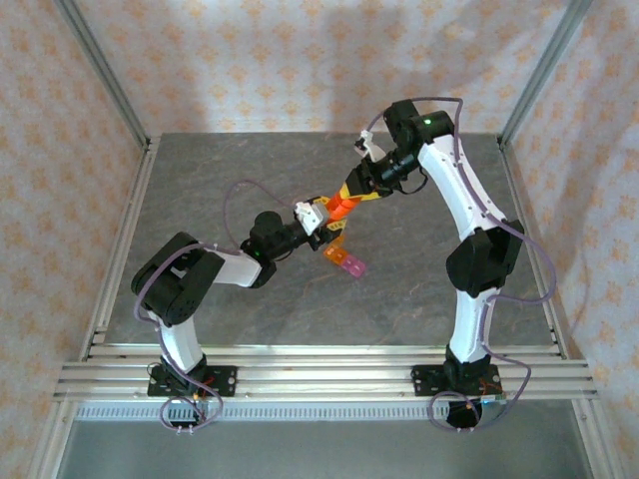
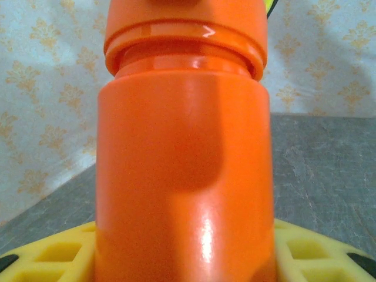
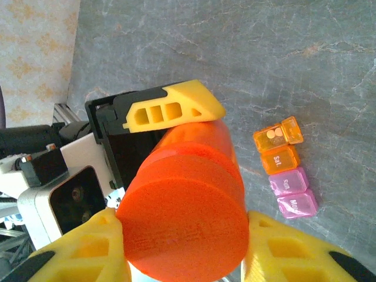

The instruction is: Sort the pills into containers

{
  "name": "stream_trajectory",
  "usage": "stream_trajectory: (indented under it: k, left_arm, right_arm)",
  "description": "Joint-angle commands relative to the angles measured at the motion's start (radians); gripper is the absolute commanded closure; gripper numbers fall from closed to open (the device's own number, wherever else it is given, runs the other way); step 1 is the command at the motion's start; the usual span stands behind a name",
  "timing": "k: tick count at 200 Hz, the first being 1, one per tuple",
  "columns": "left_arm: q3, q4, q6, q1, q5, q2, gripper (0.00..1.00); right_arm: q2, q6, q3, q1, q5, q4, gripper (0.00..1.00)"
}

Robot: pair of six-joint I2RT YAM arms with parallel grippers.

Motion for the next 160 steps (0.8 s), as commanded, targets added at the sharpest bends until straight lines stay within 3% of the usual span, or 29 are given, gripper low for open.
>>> stream_trajectory:
  k: [1,83,160]
  left_arm:
    - [0.022,0.07,0.03,0.002,0.071,-0.054,1.0]
    - [0.044,0.067,0.004,0.001,0.087,-0.043,1.0]
    - [0.042,0.067,0.009,-0.001,0.053,-0.04,1.0]
  right_arm:
    - [0.005,-0.055,-0.004,0.009,0.012,-0.06,0.64]
    - [0.004,-0.046,-0.092,0.024,-0.024,-0.022,0.67]
    - [-0.062,0.162,-0.268,0.036,-0.107,0.203,0.67]
